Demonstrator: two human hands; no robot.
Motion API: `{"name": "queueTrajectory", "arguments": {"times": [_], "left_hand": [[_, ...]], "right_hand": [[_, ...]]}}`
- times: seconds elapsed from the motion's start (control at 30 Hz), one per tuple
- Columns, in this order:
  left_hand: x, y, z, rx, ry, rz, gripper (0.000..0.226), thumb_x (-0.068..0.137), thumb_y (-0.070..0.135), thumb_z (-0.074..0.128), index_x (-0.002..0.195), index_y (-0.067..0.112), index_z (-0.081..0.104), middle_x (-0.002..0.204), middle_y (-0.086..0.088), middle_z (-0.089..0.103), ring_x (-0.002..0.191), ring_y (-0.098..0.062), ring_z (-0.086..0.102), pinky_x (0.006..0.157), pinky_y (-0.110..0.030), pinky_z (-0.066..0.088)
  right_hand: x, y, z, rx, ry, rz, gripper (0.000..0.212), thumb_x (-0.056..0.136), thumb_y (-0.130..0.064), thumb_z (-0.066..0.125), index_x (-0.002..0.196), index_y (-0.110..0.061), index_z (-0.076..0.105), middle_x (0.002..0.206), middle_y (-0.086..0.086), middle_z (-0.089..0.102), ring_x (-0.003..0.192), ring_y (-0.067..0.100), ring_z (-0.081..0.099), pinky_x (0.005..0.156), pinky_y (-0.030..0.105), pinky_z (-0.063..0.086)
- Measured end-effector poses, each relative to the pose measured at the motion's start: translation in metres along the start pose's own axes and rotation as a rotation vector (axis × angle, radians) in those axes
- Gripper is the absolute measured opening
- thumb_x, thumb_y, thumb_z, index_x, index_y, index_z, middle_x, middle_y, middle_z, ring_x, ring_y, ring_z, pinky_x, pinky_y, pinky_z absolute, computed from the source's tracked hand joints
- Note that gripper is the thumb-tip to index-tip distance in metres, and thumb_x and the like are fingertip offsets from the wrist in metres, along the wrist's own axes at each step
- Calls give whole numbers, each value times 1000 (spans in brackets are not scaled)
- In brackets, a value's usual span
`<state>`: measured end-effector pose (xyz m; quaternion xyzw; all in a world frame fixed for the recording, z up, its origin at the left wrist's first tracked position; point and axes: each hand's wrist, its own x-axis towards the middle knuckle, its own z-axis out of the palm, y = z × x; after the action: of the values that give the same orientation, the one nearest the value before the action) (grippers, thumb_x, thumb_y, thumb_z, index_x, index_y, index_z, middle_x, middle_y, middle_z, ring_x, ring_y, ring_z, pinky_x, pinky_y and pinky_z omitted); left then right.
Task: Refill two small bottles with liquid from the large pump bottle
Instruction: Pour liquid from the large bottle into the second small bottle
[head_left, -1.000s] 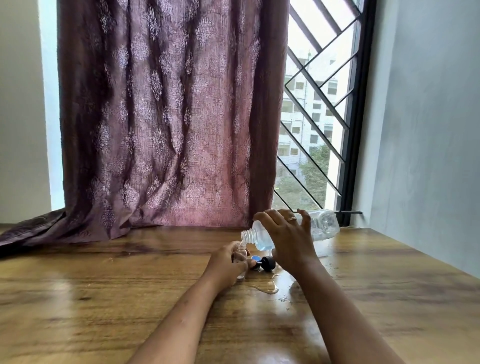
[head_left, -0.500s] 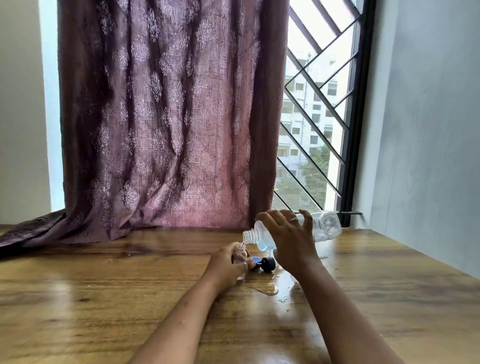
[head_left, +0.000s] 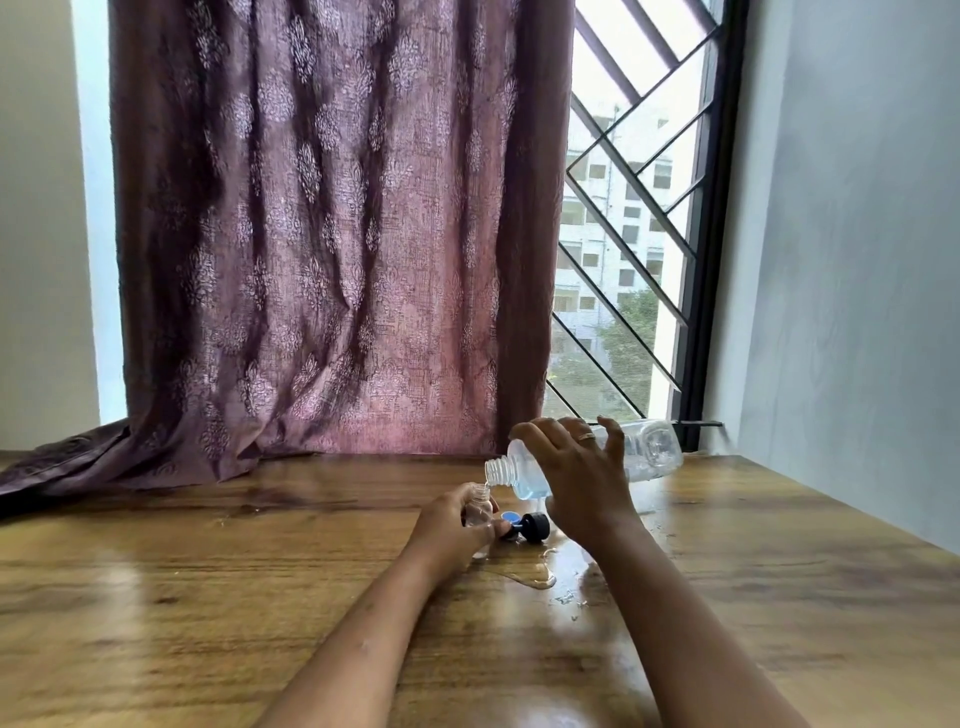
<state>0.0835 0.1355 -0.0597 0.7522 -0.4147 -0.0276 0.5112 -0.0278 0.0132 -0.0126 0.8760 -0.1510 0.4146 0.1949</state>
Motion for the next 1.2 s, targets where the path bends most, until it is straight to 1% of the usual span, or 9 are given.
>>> {"name": "queueTrajectory", "arguments": {"times": [0.23, 0.33, 0.5, 0.7, 0.77, 0.83, 0.93, 1.07, 1.2], "left_hand": [[-1, 0, 0, 5, 6, 14, 23, 76, 29, 73, 93, 17, 63, 80, 6, 65, 75, -10, 57, 71, -26, 45], [-1, 0, 0, 8, 4, 4, 24, 76, 31, 73, 94, 18, 63, 83, 5, 66, 77, -11, 58, 73, -27, 45], [-1, 0, 0, 3, -4, 7, 25, 76, 29, 73, 96, 16, 63, 89, 3, 69, 81, -12, 61, 75, -26, 46], [-1, 2, 0, 4, 2, 22, 22, 77, 24, 73, 93, 13, 62, 79, 8, 64, 74, -8, 57, 68, -21, 43], [-1, 2, 0, 3, 7, 22, 22, 77, 23, 73, 93, 13, 62, 79, 7, 65, 74, -8, 57, 68, -20, 43], [-1, 2, 0, 3, 11, 22, 22, 77, 23, 73, 93, 12, 63, 81, 4, 67, 76, -10, 58, 70, -23, 44], [-1, 2, 0, -1, 10, 15, 23, 77, 24, 74, 93, 13, 62, 89, -2, 70, 78, -11, 59, 71, -23, 45], [0, 1, 1, -1, 6, 14, 22, 76, 24, 74, 93, 15, 62, 86, 1, 69, 77, -11, 58, 72, -24, 45], [1, 0, 1, 3, 5, 12, 22, 76, 25, 73, 92, 14, 62, 82, 4, 65, 75, -10, 55, 70, -23, 43]], "right_hand": [[0, -1, 1, -2, 20, -2, 94, 29, -1, 76, 110, -36, 45, 108, -13, 62, 99, 21, 62, 92, 44, 20], [0, -1, 1, 2, 21, -8, 93, 29, -2, 78, 110, -36, 47, 108, -13, 61, 100, 21, 61, 92, 43, 19], [0, -1, 1, -9, 33, -12, 93, 27, -3, 78, 109, -37, 49, 106, -14, 62, 99, 19, 62, 92, 42, 20], [0, -1, 2, -22, 54, -15, 93, 27, -2, 77, 109, -36, 47, 105, -14, 62, 98, 20, 62, 91, 42, 21], [-1, -1, 2, -27, 58, -16, 93, 27, -2, 77, 108, -37, 47, 104, -15, 62, 98, 19, 62, 92, 42, 21], [0, -1, 1, -24, 58, -18, 93, 27, -2, 77, 107, -37, 47, 104, -15, 62, 97, 19, 62, 91, 43, 21], [0, -2, 1, -23, 40, -17, 94, 28, -2, 78, 108, -37, 46, 106, -15, 62, 98, 19, 62, 92, 43, 21], [0, -2, 2, -16, 18, -19, 93, 29, -3, 77, 109, -37, 45, 108, -14, 61, 100, 19, 62, 93, 44, 20], [1, -3, 2, 3, 24, -16, 93, 28, -1, 77, 109, -37, 46, 107, -14, 61, 101, 19, 62, 94, 45, 19]]}}
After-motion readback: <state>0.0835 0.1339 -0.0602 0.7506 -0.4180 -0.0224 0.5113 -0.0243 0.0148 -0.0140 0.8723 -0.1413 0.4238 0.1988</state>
